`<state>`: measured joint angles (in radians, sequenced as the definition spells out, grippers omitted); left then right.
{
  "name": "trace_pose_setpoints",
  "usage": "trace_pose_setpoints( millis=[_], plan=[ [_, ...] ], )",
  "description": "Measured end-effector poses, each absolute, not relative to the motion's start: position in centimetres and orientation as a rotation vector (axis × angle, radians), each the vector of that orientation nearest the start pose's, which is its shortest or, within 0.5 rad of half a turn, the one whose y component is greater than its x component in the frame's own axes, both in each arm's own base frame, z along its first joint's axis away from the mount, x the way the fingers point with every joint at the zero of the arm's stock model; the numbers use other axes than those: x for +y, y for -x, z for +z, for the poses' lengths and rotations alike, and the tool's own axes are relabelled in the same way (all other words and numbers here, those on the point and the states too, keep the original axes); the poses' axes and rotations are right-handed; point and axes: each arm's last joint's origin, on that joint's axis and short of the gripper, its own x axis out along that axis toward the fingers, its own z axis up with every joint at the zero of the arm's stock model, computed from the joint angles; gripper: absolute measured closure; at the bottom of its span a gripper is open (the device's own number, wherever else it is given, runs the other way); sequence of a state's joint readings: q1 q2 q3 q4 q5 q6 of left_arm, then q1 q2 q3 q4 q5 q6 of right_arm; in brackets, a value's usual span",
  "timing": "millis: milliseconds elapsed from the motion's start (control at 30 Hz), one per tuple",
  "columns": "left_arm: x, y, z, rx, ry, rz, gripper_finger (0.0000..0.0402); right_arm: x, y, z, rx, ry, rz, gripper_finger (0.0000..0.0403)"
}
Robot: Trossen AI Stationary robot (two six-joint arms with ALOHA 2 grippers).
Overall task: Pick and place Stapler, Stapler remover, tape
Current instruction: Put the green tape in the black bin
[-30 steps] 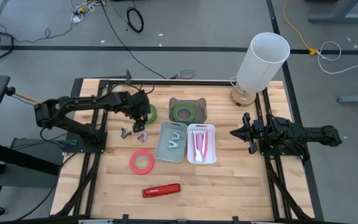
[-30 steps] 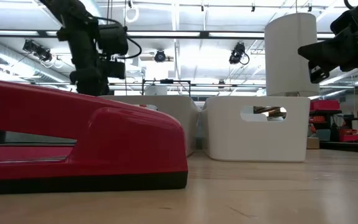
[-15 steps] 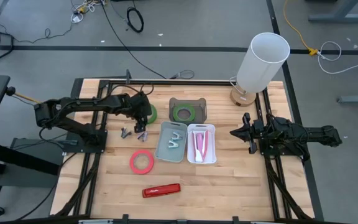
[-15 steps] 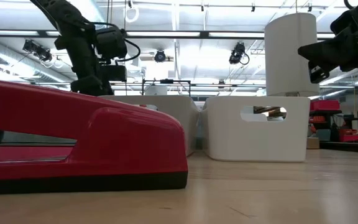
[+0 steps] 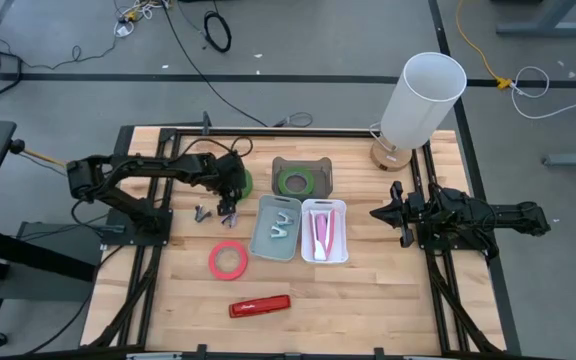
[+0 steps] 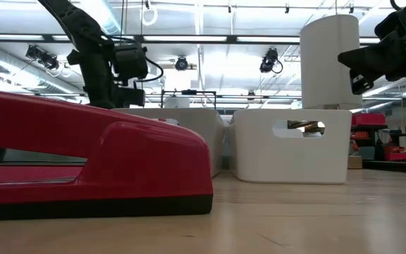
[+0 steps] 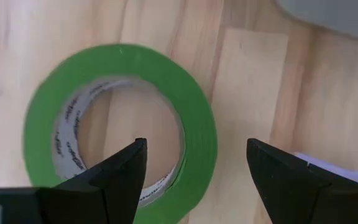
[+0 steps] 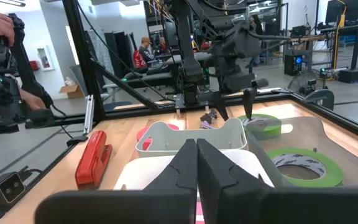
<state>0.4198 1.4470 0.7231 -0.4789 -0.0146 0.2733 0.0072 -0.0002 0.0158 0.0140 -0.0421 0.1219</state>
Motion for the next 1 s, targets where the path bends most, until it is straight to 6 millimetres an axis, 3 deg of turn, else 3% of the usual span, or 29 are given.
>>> trace_pose_setpoints(
  millis=[467,800,1000],
  plan=[
    [10.3,-22.9,13.7,1.304,0.029,0.196,0.0122,0.2,-9.7,17.0,-0.027,-0.121,0.051,0.0399],
    [10.3,-22.9,13.4,1.312,0.033,0.193,0.0123,0.2,-9.7,17.0,-0.027,-0.121,0.051,0.0399],
    [10.2,-22.9,13.4,1.312,0.035,0.19,0.0154,0.2,-9.7,17.0,-0.027,-0.121,0.051,0.0399]
  ],
)
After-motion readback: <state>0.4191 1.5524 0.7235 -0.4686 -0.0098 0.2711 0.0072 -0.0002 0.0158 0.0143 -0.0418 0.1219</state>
